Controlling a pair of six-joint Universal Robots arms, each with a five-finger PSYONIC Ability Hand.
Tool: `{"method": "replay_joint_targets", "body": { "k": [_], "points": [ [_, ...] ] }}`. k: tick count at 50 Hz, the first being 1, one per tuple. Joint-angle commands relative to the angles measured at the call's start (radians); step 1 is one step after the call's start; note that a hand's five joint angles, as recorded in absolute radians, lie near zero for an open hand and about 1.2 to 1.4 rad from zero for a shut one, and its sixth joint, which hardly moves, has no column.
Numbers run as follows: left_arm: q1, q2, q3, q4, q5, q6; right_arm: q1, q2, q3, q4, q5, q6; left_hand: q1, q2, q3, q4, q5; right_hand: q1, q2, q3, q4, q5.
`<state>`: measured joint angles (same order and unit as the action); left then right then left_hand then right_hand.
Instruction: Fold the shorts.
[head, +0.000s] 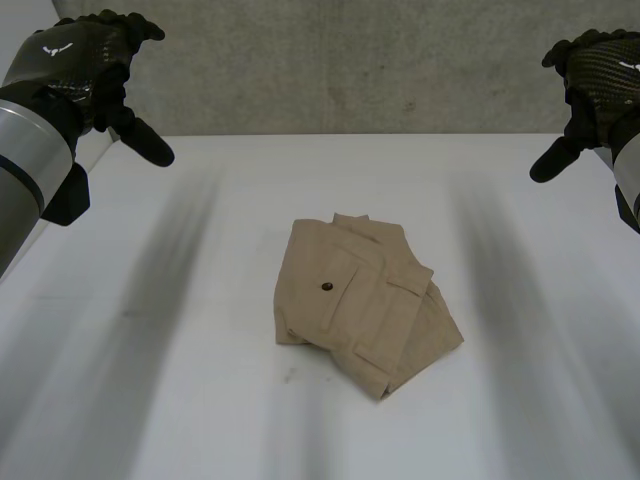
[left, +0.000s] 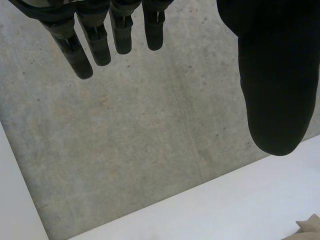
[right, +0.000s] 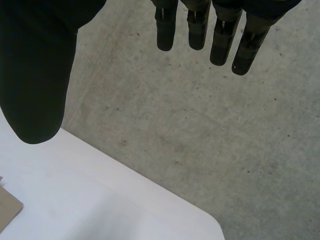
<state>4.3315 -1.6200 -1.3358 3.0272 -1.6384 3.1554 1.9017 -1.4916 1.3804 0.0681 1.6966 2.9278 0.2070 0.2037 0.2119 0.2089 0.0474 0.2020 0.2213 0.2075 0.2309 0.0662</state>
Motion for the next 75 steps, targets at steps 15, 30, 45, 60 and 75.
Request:
{"method": "replay_joint_targets", "body": {
  "k": [15,30,45,60,75],
  "points": [
    [-0.013,-0.058,-0.023,0.015,0.012,0.011,0.002,0.089,-0.049,0.165,-0.261,-0.003,-0.032,-0.028,-0.037,-0.034,-0.047,0.036,0.016,0.030,0.007,-0.003],
    [-0.053,-0.192,-0.014,0.045,0.005,0.112,0.020,0.582,-0.263,0.206,-0.410,0.384,-0.032,-0.028,-0.037,-0.034,-0.047,0.047,0.028,0.042,0.018,0.009],
    [-0.058,-0.213,-0.022,0.065,0.005,0.112,0.137,0.662,-0.368,0.112,-0.266,0.257,-0.032,-0.028,-0.037,-0.034,-0.047,1.194,1.175,1.189,1.165,1.156],
    [-0.052,-0.274,-0.020,0.151,0.009,0.113,0.263,0.271,-0.219,0.074,-0.276,-0.280,-0.032,-0.028,-0.037,-0.034,-0.047,1.194,1.175,1.189,1.165,1.156],
    [-0.065,-0.515,0.026,0.213,0.227,0.113,0.321,0.036,-0.153,0.124,-0.290,-0.607,-0.032,-0.028,-0.037,-0.034,-0.047,1.194,1.175,1.189,1.165,1.156]
  ]
}}
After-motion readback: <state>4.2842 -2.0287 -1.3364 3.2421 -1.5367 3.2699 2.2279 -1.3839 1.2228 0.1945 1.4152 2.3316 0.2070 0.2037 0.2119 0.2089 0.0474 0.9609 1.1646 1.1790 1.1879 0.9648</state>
